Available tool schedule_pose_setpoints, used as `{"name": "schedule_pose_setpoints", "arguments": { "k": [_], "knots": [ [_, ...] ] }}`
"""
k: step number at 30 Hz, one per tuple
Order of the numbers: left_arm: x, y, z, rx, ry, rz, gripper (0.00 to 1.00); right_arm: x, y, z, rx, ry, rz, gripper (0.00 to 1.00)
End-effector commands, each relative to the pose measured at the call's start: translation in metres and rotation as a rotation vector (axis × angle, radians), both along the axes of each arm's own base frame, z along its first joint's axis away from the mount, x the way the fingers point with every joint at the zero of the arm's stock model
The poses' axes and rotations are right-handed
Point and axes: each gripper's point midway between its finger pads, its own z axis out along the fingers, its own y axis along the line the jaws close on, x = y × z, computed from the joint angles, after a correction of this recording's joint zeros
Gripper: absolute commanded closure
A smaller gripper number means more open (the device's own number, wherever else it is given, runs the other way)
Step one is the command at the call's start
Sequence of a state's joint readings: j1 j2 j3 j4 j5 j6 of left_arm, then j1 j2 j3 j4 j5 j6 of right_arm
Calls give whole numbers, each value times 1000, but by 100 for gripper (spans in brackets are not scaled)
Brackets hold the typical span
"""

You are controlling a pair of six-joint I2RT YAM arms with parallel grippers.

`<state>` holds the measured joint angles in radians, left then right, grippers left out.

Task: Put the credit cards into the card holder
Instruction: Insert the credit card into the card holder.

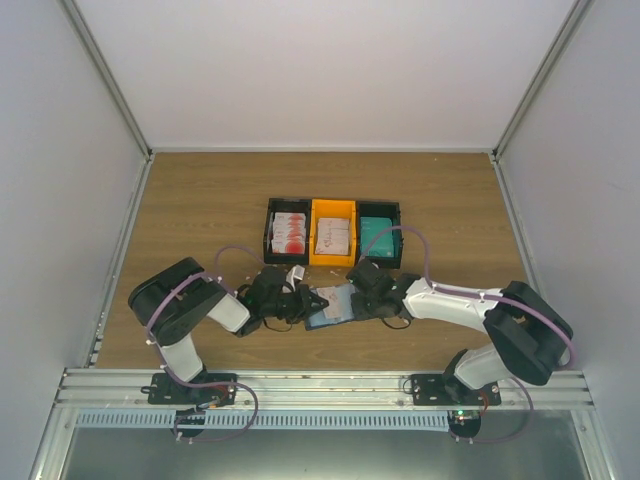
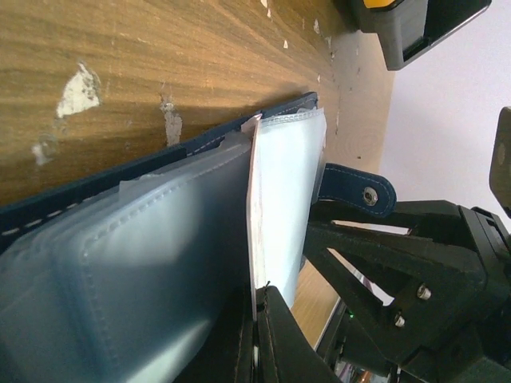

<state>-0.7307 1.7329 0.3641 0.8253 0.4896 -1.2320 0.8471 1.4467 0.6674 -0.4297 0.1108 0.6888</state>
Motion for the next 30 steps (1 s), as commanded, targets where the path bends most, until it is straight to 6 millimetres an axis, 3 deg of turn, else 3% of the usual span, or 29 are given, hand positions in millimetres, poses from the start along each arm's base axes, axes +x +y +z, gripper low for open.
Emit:
{"name": "schedule_pose_setpoints", "arguments": {
  "k": [1,14,24,30],
  "knots": [
    [5,-9,6,-27,-32,-4,100,-12,-5,-10,2,38,-10,74],
    [-10,-12,3,-48,5,-28,100,-15,-1,-7,69,40,-47,60],
    [1,-21,6,-54,-33,-25,100,-16,8,6,177,21,-59,47],
    [6,-27,7,-56,-48,-28,100,-15,3,4,203,20,-90,43]
  ]
}}
